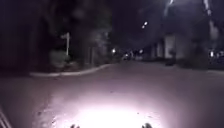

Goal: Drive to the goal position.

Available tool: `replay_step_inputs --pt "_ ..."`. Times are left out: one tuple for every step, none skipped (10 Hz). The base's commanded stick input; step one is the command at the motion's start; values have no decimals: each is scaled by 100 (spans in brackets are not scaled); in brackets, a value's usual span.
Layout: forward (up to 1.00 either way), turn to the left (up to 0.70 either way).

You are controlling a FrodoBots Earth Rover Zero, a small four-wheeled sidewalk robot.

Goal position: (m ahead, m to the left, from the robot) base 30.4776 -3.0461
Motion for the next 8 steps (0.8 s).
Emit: replay_step_inputs --pt "70 0" --pt "70 0" --pt "70 0" --pt "70 0" --pt "70 0" --pt "70 0" --pt "70 0" --pt "70 0"
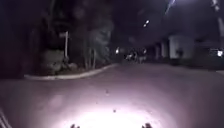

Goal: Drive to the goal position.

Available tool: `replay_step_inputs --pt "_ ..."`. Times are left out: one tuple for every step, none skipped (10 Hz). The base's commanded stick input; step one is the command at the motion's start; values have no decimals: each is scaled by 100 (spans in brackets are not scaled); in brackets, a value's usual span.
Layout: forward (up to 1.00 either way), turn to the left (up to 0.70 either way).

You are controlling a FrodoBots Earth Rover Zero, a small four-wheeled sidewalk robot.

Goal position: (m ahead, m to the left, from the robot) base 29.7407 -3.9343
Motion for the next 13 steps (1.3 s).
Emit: replay_step_inputs --pt "70 0" --pt "70 0" --pt "70 0" --pt "70 0" --pt "70 -14" --pt "70 -32" --pt "70 -35" --pt "70 -35" --pt "70 -35" --pt "70 -35" --pt "70 -15" --pt "70 -2" --pt "70 0"
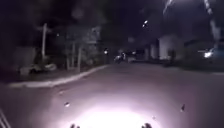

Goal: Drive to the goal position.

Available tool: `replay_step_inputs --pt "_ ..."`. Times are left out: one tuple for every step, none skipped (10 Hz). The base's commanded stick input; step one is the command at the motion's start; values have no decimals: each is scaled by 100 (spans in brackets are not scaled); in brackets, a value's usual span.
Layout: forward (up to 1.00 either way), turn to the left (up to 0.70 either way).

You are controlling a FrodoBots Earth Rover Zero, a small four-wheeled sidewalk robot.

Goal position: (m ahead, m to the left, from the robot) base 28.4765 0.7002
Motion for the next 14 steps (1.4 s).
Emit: replay_step_inputs --pt "70 0" --pt "70 0" --pt "70 0" --pt "70 0" --pt "70 0" --pt "70 0" --pt "70 0" --pt "70 0" --pt "70 0" --pt "70 0" --pt "70 0" --pt "70 0" --pt "70 -8" --pt "70 -33"
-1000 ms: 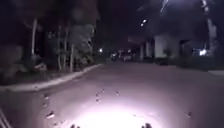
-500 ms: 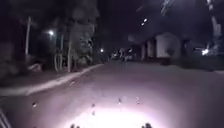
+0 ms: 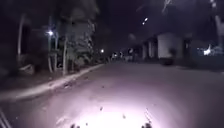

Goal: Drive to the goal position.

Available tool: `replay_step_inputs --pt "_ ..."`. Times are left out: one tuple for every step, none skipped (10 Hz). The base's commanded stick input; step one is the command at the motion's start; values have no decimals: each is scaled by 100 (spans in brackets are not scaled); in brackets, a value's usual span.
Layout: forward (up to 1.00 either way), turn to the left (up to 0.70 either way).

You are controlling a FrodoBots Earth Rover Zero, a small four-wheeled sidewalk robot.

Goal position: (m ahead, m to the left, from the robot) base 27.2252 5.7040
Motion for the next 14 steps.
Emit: replay_step_inputs --pt "70 -35" --pt "70 -33" --pt "70 0" --pt "70 0" --pt "70 0" --pt "70 0" --pt "70 0" --pt "70 0" --pt "70 0" --pt "70 0" --pt "70 0" --pt "70 0" --pt "70 0" --pt "70 0"
